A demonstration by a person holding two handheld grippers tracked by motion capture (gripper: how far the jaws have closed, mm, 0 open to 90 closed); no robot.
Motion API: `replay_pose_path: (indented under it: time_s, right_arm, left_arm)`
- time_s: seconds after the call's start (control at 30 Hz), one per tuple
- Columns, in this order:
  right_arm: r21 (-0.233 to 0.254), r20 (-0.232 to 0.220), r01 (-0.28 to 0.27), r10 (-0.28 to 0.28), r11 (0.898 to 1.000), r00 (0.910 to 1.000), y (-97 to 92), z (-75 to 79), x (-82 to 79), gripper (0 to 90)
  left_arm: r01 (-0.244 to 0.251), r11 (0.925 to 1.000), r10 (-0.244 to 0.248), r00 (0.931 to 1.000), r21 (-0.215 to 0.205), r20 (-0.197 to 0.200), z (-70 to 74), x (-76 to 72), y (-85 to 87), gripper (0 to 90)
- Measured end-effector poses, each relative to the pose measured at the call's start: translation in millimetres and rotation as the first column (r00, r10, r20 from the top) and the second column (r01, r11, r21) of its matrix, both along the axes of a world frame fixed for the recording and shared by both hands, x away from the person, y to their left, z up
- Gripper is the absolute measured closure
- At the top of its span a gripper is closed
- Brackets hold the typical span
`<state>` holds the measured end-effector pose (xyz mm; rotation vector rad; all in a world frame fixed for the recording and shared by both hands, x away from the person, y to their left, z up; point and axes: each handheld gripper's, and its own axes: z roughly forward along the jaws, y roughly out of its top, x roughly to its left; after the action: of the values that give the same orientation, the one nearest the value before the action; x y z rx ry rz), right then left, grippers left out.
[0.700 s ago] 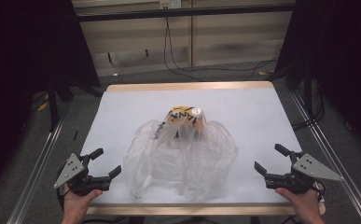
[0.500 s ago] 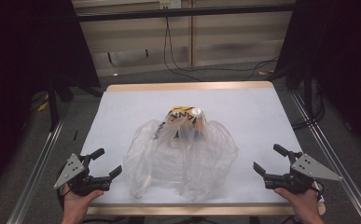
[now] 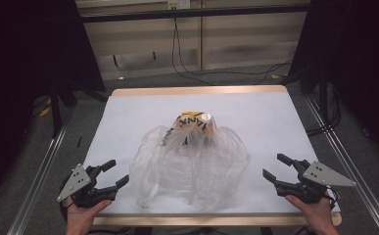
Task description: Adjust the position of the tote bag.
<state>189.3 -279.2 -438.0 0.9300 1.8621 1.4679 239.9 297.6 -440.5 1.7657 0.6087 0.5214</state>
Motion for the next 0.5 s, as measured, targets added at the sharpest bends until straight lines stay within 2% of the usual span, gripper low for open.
replay_pose_path:
  time_s: [0.03,0.07,0.17,0.2,0.27,0.33,0.4,0.5]
  right_arm:
    - [0.004,0.0,-0.008,0.008,1.0,1.0,1.6,0.6,-0.3,32.1]
    - [0.004,-0.022,-0.033,0.033,0.999,0.9992,4.4,2.7,-1.0,38.9]
    - [-0.004,-0.045,-0.063,0.063,0.998,0.997,8.8,4.5,-1.9,41.9]
    - [-0.02,-0.056,-0.085,0.083,0.996,0.995,14.9,5.5,-2.8,44.7]
    - [-0.03,-0.065,-0.106,0.104,0.994,0.9925,19.9,6.7,-4.0,47.6]
    - [-0.028,-0.071,-0.121,0.118,0.992,0.9904,22.0,7.1,-4.5,48.3]
    - [-0.021,-0.086,-0.144,0.142,0.989,0.9862,27.7,7.8,-4.5,51.0]
    - [-0.019,-0.093,-0.161,0.159,0.987,0.9829,31.2,7.4,-3.4,53.5]
  left_arm:
    - [0.003,1.0,-0.003,1.0,-0.001,-0.001,0.7,-1.7,-0.8,33.1]
    - [0.021,0.9996,-0.021,0.9998,-0.02,-0.006,1.9,-5.7,-2.7,35.4]
    - [0.027,0.9995,-0.027,0.9996,-0.013,-0.001,4.1,-9.0,-3.1,37.0]
    - [0.031,0.9989,-0.032,0.9995,-0.035,-0.01,4.6,-10.7,-4.6,38.4]
    - [0.054,0.9984,-0.054,0.9985,-0.014,-0.004,7.0,-11.1,-3.9,40.7]
    - [0.07,0.9973,-0.07,0.9973,-0.025,-0.019,7.1,-12.3,-6.5,41.2]
    - [0.085,0.9961,-0.086,0.9958,-0.023,-0.031,7.8,-12.2,-8.6,45.6]
    - [0.1,0.9947,-0.101,0.9939,-0.023,-0.046,9.3,-12.2,-10.9,45.8]
